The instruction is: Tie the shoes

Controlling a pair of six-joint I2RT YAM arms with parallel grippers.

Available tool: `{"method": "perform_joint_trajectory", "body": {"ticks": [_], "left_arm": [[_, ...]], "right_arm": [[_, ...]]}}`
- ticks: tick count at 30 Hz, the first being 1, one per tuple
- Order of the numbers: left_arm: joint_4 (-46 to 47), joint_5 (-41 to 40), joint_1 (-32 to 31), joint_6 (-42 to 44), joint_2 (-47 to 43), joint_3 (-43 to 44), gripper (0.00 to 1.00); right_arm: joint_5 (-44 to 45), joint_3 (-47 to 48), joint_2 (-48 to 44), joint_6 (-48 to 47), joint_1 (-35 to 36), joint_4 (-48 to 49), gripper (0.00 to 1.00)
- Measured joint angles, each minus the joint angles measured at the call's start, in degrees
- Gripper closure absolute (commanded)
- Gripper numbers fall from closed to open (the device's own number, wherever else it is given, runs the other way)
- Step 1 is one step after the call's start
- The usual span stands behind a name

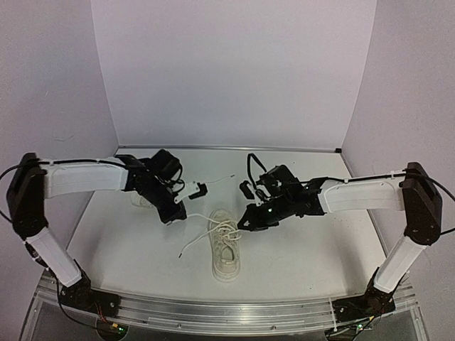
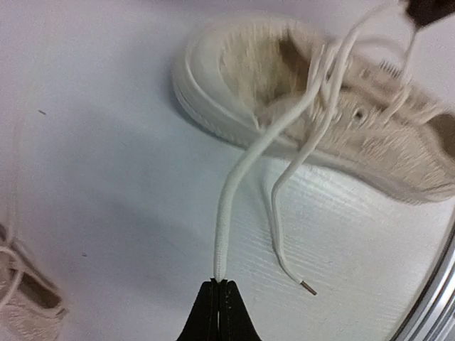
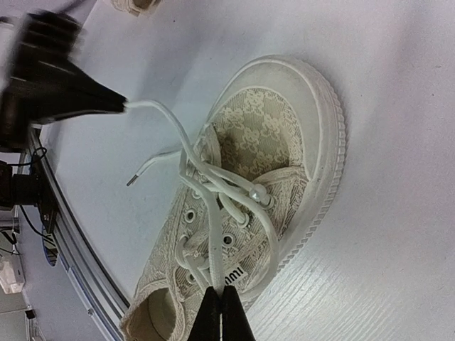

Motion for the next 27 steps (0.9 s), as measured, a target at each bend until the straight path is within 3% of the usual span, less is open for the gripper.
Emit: {"method": "perform_joint_trajectory", "body": {"ticks": [4,7,17,22,27], "left_arm": [[2.41,0.20,-0.31,-4.02,-14.54,0.32,1.00],[2.15,-0.60,-2.08,-7.08,-18.48,1.59,1.00],[-1.25,-5.54,-23.38,-15.85,-18.16,-3.05,1.00],[-0.53,-5.24,-30.05,-17.67,-18.58,-3.81,1.00],[1.01,-4.32,-35.78,-17.04,-9.10,-0.57,1.00]], "right_arm": [[0.72,0.00,0.00,0.40,-0.04,0.51,1.00],[1.01,0.02,0.00,0.85,-0.34,1.00,1.00],[1.38,0.71,0.58,2.16,-1.38,2.16,1.00],[1.34,2.68,2.70,2.19,-1.63,2.38,1.00],[1.02,3.66,3.70,2.03,-1.81,2.36,1.00]]}}
